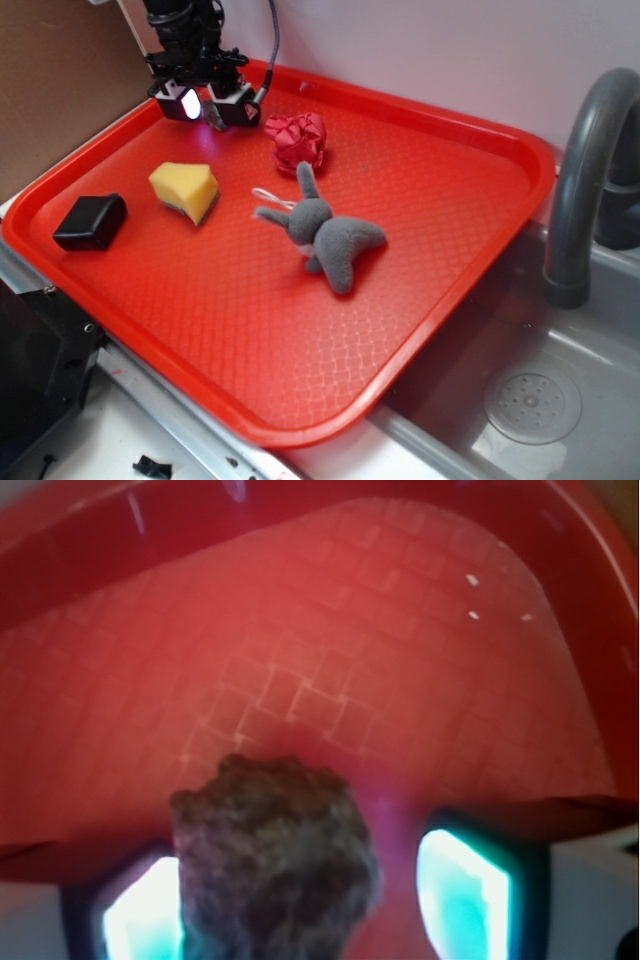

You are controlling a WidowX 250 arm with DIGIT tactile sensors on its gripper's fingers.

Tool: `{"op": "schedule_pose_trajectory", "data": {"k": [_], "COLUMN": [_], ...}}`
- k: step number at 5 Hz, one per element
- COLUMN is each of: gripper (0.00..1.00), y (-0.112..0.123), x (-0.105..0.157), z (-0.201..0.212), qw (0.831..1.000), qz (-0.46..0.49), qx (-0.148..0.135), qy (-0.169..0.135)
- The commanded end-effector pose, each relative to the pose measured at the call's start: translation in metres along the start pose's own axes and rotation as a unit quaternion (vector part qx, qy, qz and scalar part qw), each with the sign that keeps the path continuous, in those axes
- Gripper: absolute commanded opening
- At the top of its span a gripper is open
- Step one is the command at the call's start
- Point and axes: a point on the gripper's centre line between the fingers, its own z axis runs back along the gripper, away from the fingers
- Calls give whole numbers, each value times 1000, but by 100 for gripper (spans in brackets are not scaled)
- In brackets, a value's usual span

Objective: Grab the rock.

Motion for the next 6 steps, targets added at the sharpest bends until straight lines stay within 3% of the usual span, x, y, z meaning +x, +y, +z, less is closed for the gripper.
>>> {"op": "schedule_pose_trajectory", "data": {"k": [1, 3, 4, 5, 6], "gripper": [0, 0, 0, 0, 0], "y": [0, -17, -36, -60, -59], "x": [7, -19, -50, -96, -119], "z": [26, 108, 146, 192, 213], "qw": [999, 996, 997, 999, 996], "qz": [11, 57, 51, 16, 5], "qx": [25, 65, 41, -20, -31], "qy": [-28, -27, -39, -29, -84]}}
